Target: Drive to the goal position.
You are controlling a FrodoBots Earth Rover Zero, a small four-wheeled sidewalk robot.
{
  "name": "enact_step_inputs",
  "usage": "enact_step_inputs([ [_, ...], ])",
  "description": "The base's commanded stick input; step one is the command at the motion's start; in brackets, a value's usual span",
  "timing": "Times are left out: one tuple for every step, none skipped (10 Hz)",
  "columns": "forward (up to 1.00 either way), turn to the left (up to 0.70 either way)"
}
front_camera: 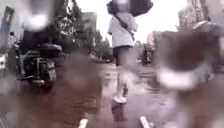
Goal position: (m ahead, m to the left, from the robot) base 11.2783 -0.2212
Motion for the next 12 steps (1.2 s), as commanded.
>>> enact_step_inputs([
  [0.7,0.0],
  [0.7,0.0],
  [0.7,0.0],
  [0.7,0.0],
  [0.7,0.0],
  [0.7,0.0],
  [0.7,0.0],
  [0.7,0.0],
  [0.7,0.0],
  [0.7,0.0],
  [0.7,0.0],
  [0.7,0.0],
])
